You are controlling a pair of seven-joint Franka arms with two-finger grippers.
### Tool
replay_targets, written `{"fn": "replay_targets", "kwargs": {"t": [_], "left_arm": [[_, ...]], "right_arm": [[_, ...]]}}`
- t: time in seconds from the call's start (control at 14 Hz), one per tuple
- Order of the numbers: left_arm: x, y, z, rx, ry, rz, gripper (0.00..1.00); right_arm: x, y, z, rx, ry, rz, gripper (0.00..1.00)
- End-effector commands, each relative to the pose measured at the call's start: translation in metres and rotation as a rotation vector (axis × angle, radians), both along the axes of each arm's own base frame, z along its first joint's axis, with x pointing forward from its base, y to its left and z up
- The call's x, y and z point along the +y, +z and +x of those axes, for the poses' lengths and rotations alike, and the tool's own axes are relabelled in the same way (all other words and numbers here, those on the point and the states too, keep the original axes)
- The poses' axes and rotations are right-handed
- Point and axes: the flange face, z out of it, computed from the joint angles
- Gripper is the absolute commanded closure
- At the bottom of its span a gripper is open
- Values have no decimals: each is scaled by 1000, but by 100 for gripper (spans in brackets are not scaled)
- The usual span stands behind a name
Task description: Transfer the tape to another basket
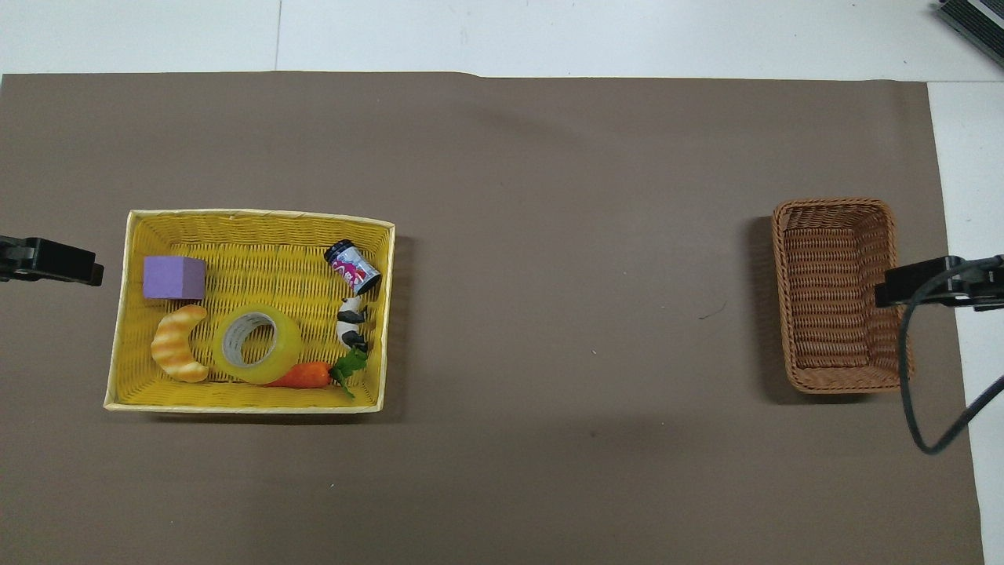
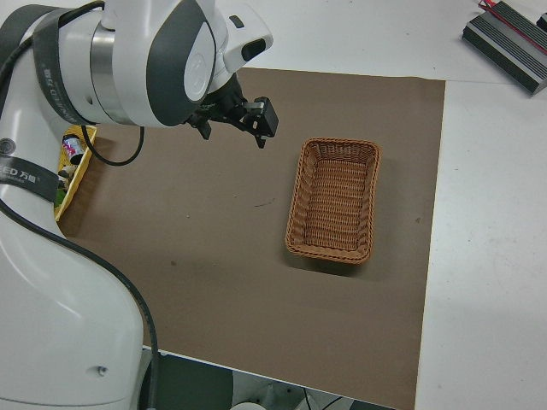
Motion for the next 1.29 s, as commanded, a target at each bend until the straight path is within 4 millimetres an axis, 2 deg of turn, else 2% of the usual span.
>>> {"fn": "replay_targets", "kwargs": {"t": [0.0, 1.21], "left_arm": [[5, 8, 0, 11, -13, -14, 0], [8, 4, -6, 45, -7, -14, 0]], "right_arm": [[-3, 2, 0, 1, 22, 3, 0], [-3, 2, 0, 1, 22, 5, 0]]}}
